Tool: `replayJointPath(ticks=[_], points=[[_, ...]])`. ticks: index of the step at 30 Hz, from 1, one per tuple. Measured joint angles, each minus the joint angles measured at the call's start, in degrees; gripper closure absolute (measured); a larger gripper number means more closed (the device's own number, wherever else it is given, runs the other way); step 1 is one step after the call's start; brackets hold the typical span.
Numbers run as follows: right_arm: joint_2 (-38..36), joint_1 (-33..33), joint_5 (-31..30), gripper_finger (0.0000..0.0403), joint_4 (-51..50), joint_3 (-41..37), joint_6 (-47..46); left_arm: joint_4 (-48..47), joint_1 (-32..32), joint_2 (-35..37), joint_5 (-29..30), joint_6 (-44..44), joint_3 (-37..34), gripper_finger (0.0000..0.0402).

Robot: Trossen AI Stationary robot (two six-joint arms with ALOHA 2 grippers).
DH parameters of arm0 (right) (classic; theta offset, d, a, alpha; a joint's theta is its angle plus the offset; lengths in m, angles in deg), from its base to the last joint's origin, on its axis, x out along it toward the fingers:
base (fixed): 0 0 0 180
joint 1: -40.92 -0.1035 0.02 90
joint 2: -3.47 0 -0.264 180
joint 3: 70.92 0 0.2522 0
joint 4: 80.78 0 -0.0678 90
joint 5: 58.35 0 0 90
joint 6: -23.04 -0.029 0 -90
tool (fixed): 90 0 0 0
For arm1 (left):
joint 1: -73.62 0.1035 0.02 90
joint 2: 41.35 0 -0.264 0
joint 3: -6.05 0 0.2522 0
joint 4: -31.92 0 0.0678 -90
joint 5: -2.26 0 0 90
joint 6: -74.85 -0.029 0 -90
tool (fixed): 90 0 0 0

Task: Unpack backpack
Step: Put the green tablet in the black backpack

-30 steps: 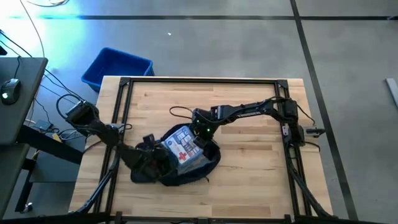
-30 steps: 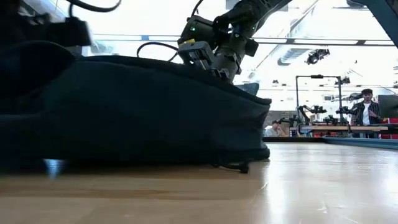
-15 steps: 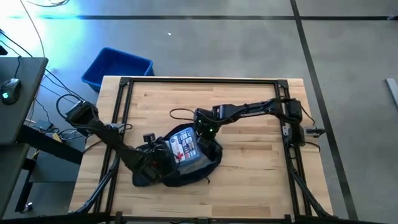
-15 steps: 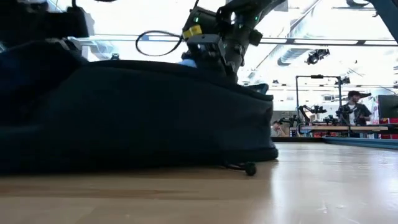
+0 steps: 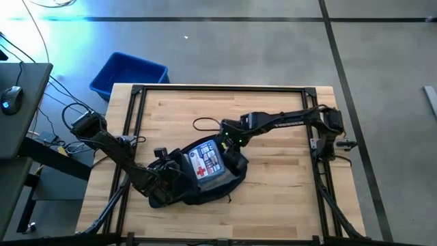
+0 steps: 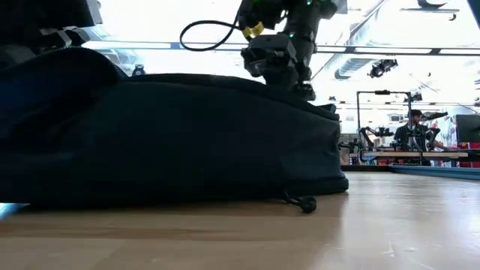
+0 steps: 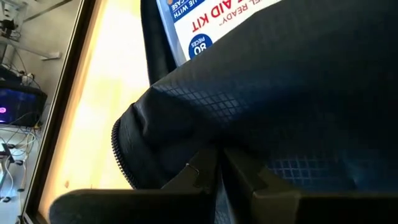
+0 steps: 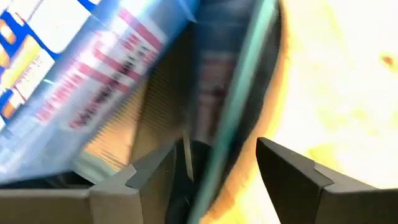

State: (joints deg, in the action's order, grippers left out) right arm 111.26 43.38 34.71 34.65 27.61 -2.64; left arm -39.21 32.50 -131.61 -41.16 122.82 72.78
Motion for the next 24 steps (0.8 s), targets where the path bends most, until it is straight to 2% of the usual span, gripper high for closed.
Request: replayJointPath(ticks=[5, 8, 11, 16, 21, 24], points=[[-0.7, -0.3, -5.0, 0.0231, -4.9, 0.0, -2.6, 0.4, 0.0, 0.0, 0.6, 1.7, 0.0, 0.0401], [-0.7, -0.8, -5.9, 0.0255, -5.3, -0.6, -3.3, 1.7, 0.0, 0.0, 0.7, 3.5, 0.0, 0.0402], [-0.7, -1.4, -4.9, 0.0279, -2.7, -2.2, -4.1, 2.6, -0.1, -0.2, 1.2, 3.9, 0.0, 0.0402], [-0.6, -2.7, -0.9, 0.0324, 7.3, -6.5, -5.8, 7.5, 0.8, -0.6, 5.1, 3.2, -1.6, 0.0402], [-0.7, -3.5, -0.6, 0.0381, 11.1, -6.6, -7.0, 15.3, 2.0, -0.6, 4.9, -1.9, -4.3, 0.0402], [-0.2, -3.6, 1.7, 0.0393, 13.6, -6.6, -5.8, 16.7, 2.1, -0.6, 4.6, -3.1, -4.9, 0.0402]])
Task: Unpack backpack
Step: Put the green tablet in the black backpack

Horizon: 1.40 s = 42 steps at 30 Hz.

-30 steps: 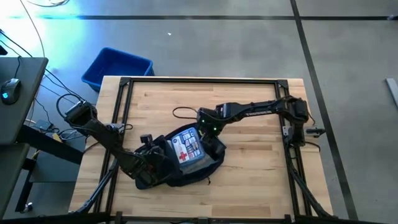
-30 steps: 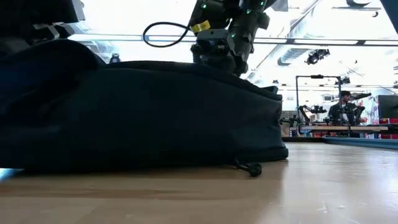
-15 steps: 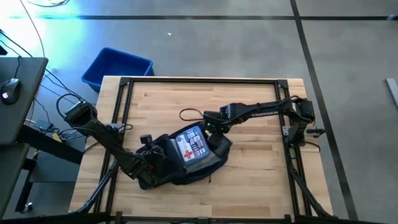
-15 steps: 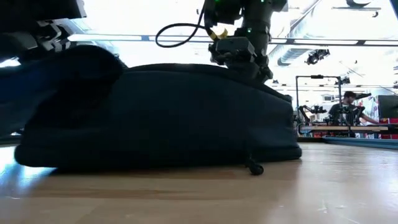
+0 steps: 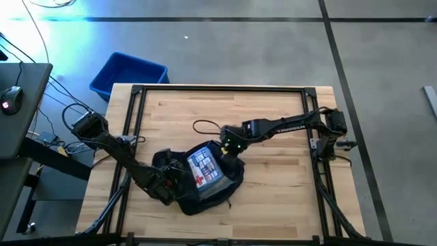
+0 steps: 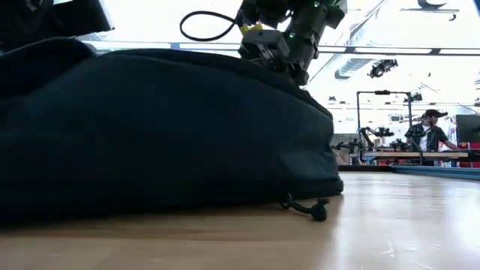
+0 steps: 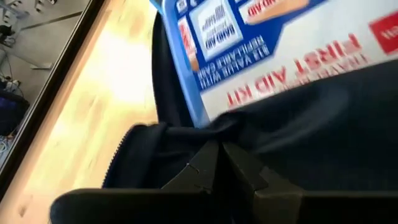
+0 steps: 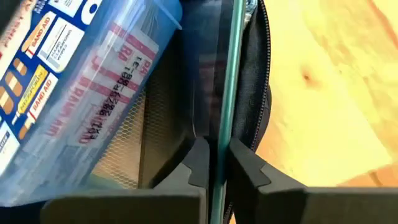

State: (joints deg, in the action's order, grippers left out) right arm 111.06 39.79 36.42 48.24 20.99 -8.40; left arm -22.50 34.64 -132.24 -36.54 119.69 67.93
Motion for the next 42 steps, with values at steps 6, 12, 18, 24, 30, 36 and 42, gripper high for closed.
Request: replayJointPath(ticks=[6, 12, 18, 24, 30, 36, 42], points=[[-0.8, 0.3, 3.1, 0.04, 0.0, -0.2, 0.8, -0.1, -0.1, 0.0, 0.4, -0.1, 0.0, 0.0402], [-3.9, 1.9, 10.3, 0.0402, 0.8, -0.4, 2.3, -0.5, -0.1, 0.0, 0.4, -0.6, 0.0, 0.0402], [-2.0, 1.8, 15.4, 0.0363, 1.0, -0.4, 5.7, -0.5, -0.1, 0.0, 0.4, -1.6, 0.0, 0.0402], [1.0, 1.6, 21.5, 0.027, 3.2, -0.3, 6.7, -0.5, -0.1, 0.0, 0.5, -1.6, 0.0, 0.0402], [3.2, 1.7, 20.0, 0.0238, 5.3, -0.3, 5.3, -0.5, 0.0, 0.0, 0.5, -1.6, 0.0, 0.0402], [0.4, 2.8, 17.9, 0.0377, 3.8, -0.3, 3.5, -0.4, -0.1, 0.0, 1.1, -1.6, 0.0, 0.0402], [-6.9, 4.7, 9.9, 0.0394, 1.1, -0.3, 3.0, 0.1, 0.0, 0.0, 2.1, -1.7, 0.3, 0.0402]])
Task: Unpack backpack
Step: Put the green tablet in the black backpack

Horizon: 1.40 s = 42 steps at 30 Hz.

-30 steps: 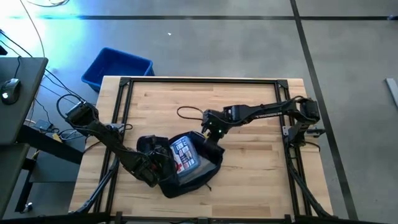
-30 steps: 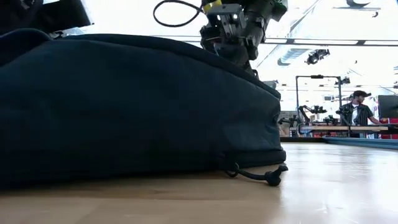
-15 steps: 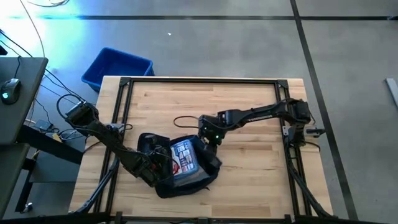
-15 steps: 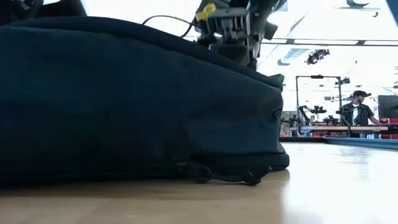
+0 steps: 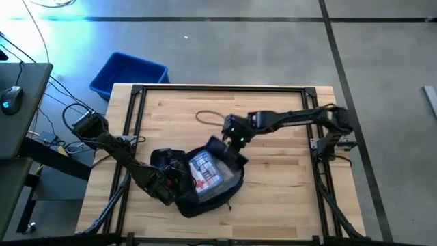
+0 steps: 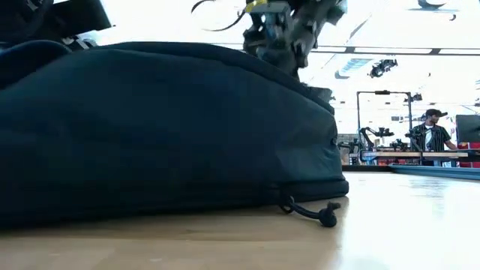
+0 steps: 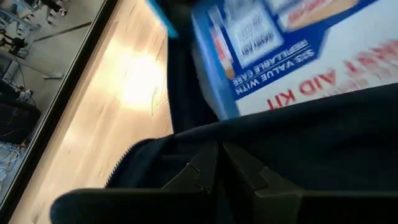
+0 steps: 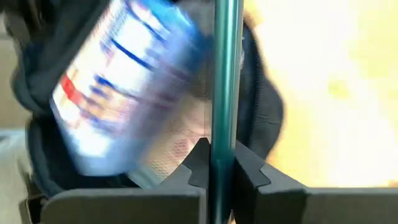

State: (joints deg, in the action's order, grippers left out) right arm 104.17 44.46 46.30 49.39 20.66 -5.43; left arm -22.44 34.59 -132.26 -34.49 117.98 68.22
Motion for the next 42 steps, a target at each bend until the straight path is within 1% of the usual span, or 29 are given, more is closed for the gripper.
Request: replayJointPath(ticks=[4, 6, 9, 13, 15, 17, 19, 21, 24, 26, 29, 32, 35, 37, 40, 42], points=[[-5.4, 0.7, -5.8, 0.0397, -0.4, 0.0, -0.9, -0.1, -0.4, 0.0, 2.9, -2.8, 1.8, 0.0402], [-6.9, 0.8, -6.5, 0.0397, 2.0, 0.0, -2.2, -0.1, -0.9, 0.0, 5.2, -5.3, 3.1, 0.0402], [-7.5, -0.3, -5.0, 0.0397, 7.0, 0.1, -5.7, -2.7, -1.9, 0.1, 8.9, -7.8, 6.1, 0.0402], [-4.2, -3.2, -0.5, 0.0397, 13.0, 0.1, -10.7, -10.0, -3.9, 0.1, 13.7, -7.9, 11.8, 0.0402], [-2.2, -5.0, 1.4, 0.0397, 16.6, 0.1, -13.6, -13.4, -5.1, 0.2, 14.6, -7.4, 14.5, 0.0402], [-0.2, -6.8, 1.9, 0.0397, 20.4, 0.1, -16.6, -16.0, -6.4, 0.2, 15.5, -6.0, 16.7, 0.0402], [1.9, -8.5, 1.0, 0.0397, 23.2, 0.1, -19.4, -17.1, -7.7, 0.2, 16.2, -5.4, 17.9, 0.0402], [3.8, -10.1, -2.0, 0.0397, 25.4, 0.0, -21.3, -17.1, -8.9, 0.2, 17.1, -5.3, 18.2, 0.0402], [5.4, -11.7, -4.5, 0.0393, 29.0, 0.0, -24.2, -17.2, -10.0, 0.2, 17.4, -4.0, 18.2, 0.0402], [6.4, -12.6, -5.5, 0.0391, 29.1, 0.1, -26.0, -17.2, -10.4, 0.2, 17.1, -2.8, 18.2, 0.0402], [7.9, -13.6, -5.5, 0.0389, 29.0, 0.1, -28.2, -17.1, -11.3, 0.2, 16.6, -2.0, 18.2, 0.0402], [8.7, -14.3, -5.2, 0.0387, 28.9, 0.2, -28.5, -17.2, -12.1, 0.2, 12.9, -2.6, 18.2, 0.0402], [8.8, -14.5, -5.3, 0.0386, 28.2, 0.2, -26.4, -17.0, -13.1, 0.2, 2.0, -6.9, 19.4, 0.0402], [8.9, -14.5, -5.3, 0.038, 27.7, 0.3, -25.0, -16.8, -13.8, 0.2, -5.4, -7.3, 21.0, 0.0402], [9.0, -14.5, -6.1, 0.0355, 25.7, 0.2, -23.2, -15.8, -15.3, 0.2, -15.2, -5.4, 23.1, 0.0402], [9.1, -14.5, -8.1, 0.0331, 23.4, 0.2, -21.9, -14.5, -16.6, 0.2, -20.0, -4.5, 23.2, 0.0401]])
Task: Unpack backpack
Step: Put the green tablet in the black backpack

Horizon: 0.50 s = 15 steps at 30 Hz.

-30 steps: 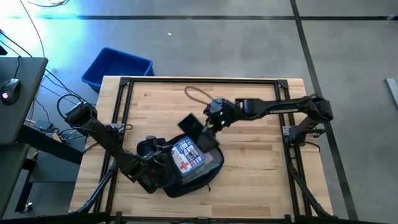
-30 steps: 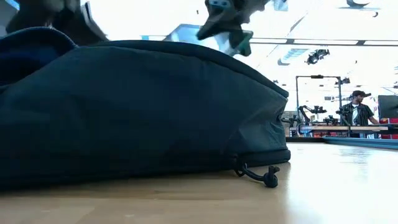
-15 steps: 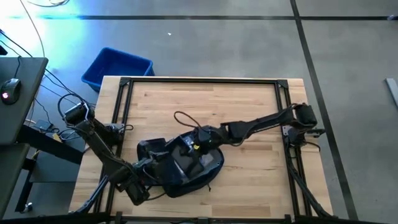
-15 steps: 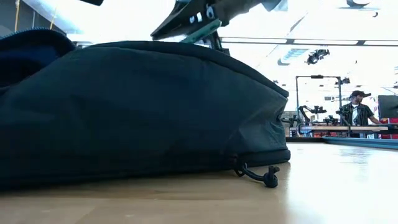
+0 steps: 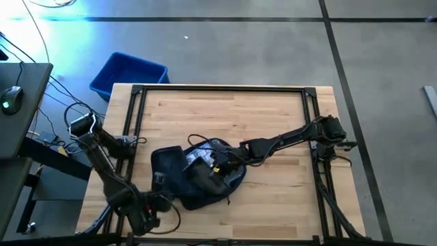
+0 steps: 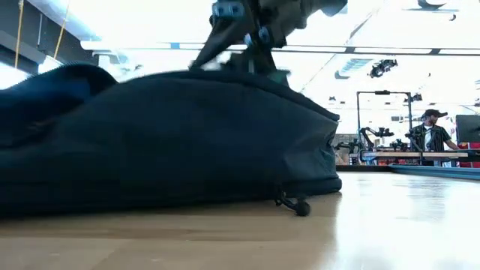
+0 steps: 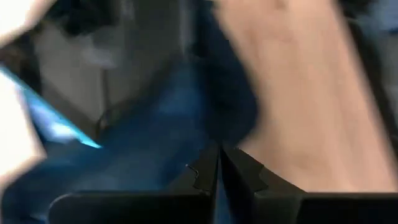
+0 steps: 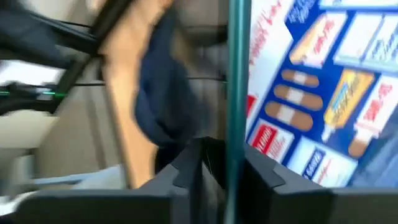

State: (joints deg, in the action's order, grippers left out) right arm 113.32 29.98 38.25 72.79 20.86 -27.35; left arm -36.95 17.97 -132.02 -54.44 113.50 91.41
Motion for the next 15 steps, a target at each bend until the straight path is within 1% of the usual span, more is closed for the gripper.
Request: replayJointPath(ticks=[2, 5, 7, 11, 13, 15], points=[[0.0, 0.1, -1.8, 0.0308, -2.3, -0.1, 1.4, 2.3, -1.8, -0.2, -1.3, 0.1, -0.6, 0.0398], [0.0, 0.1, -3.7, 0.0283, -4.6, -0.1, 3.6, 4.9, -3.8, -1.7, 0.0, -2.6, -2.1, 0.0377], [0.0, 0.1, -4.9, 0.0274, -5.6, -0.1, 4.3, 4.1, -4.1, -3.4, 3.4, -3.3, -2.7, 0.0352], [0.0, -0.2, -5.1, 0.0266, -5.7, -0.1, 4.4, 3.7, -2.4, -7.7, 13.1, -1.6, -3.4, 0.0291], [0.0, -0.4, -5.1, 0.0266, -5.8, -0.1, 4.9, 3.8, -0.9, -10.1, 14.0, -1.4, -3.4, 0.026], [0.0, -0.7, -5.3, 0.0266, -5.8, -0.1, 5.4, 3.9, 0.6, -12.4, 12.7, -1.3, -3.4, 0.0232]])
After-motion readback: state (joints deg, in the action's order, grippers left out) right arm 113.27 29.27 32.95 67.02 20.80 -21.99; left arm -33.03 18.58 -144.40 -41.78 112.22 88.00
